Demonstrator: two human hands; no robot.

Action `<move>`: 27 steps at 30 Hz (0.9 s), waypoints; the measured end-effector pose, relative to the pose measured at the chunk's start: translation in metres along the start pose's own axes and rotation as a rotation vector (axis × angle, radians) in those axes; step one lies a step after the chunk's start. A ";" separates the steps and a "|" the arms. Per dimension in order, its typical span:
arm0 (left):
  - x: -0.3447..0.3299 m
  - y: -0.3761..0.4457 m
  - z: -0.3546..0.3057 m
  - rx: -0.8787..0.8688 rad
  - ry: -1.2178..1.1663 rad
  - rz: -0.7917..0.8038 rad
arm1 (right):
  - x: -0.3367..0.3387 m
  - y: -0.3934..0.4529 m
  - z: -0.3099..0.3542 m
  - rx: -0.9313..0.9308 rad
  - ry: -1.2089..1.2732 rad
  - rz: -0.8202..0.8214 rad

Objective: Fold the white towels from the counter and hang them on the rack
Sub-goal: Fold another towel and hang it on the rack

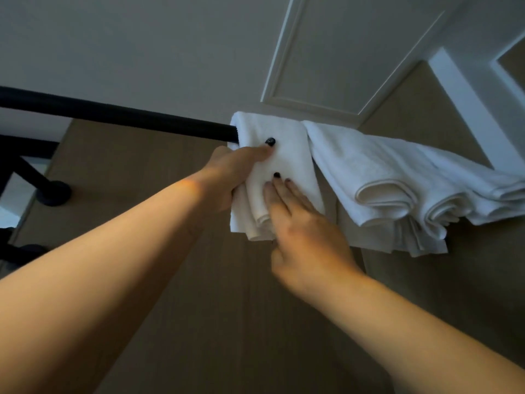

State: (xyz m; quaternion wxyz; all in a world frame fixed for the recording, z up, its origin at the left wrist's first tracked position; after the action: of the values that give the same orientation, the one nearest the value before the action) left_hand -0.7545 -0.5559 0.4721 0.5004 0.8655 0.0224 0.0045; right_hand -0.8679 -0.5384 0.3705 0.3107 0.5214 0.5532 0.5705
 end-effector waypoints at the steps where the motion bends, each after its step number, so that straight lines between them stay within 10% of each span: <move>1: 0.001 0.001 0.002 -0.014 0.017 -0.016 | 0.015 -0.004 -0.006 -0.053 0.057 0.032; 8: 0.006 0.002 0.011 -0.030 -0.020 -0.029 | 0.103 0.078 -0.022 -0.117 0.491 -0.428; 16: 0.011 -0.018 0.045 0.033 -0.195 0.122 | 0.046 0.188 0.000 -0.082 0.267 0.246; 27: 0.016 -0.025 0.051 -0.115 -0.048 0.251 | 0.033 0.176 -0.008 -0.182 0.144 -0.114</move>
State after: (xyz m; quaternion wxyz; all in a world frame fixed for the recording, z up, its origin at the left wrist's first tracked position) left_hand -0.7382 -0.5867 0.4244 0.5450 0.8313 -0.0982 0.0477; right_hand -0.8453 -0.5446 0.5480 0.3481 0.4163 0.5487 0.6359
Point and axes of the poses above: each hand's wrist, its own y-axis towards the middle knuckle, its own x-axis out of the back of the hand, z = x × y, the point moved 2 cm from there along y, towards the middle knuckle, and after that the axes turned 6 degrees about -x, right-handed, at the moved point
